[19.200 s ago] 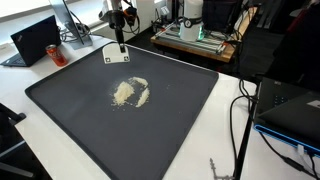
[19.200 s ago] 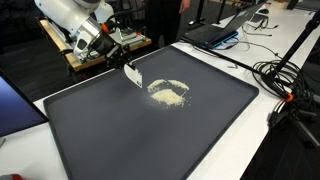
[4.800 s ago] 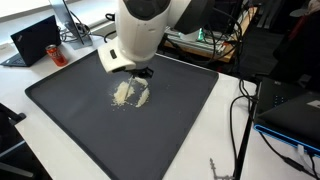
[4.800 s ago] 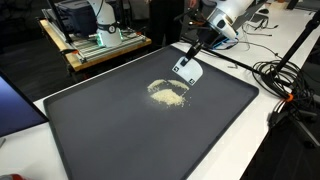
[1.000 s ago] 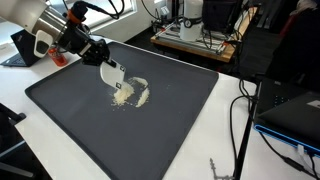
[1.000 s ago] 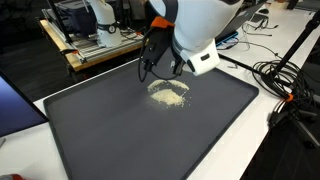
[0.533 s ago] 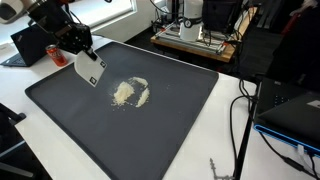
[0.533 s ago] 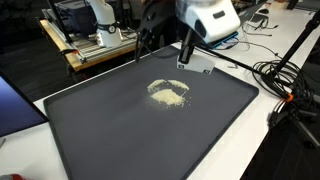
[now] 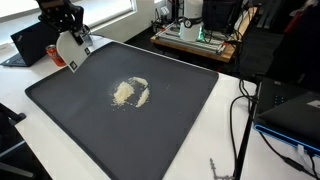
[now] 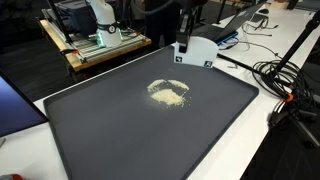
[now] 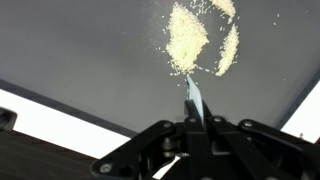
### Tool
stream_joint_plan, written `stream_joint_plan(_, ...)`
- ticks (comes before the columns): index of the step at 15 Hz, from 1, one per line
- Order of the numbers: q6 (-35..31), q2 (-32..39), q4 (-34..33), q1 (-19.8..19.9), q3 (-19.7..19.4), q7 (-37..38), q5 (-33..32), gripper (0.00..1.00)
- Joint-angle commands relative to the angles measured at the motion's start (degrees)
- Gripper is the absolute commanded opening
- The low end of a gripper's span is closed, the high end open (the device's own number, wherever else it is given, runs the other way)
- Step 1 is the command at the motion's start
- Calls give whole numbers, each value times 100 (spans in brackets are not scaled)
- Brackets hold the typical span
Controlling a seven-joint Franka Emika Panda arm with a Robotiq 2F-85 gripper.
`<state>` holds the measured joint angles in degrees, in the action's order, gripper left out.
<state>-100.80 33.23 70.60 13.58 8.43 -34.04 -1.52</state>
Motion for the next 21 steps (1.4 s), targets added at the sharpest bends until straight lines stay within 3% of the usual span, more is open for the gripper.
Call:
stream_joint_plan(1, -932, -886, 1375, -176, -354, 238, 13, 1)
stream_joint_plan(10, -1905, -1990, 3946, -361, -814, 916, 76, 1)
stream_joint_plan(13, -1949, -2213, 4894, -439, -968, 1716, 55, 1)
stream_joint_plan(14, -1667, -1787, 4076, -415, -918, 1293, 51, 4)
stream_joint_plan(17, -1846, -1932, 4650, -443, -985, 1576, 47, 4)
stream_joint_plan(21, -2222, -1875, 4711, -472, -928, 1688, 268, 1)
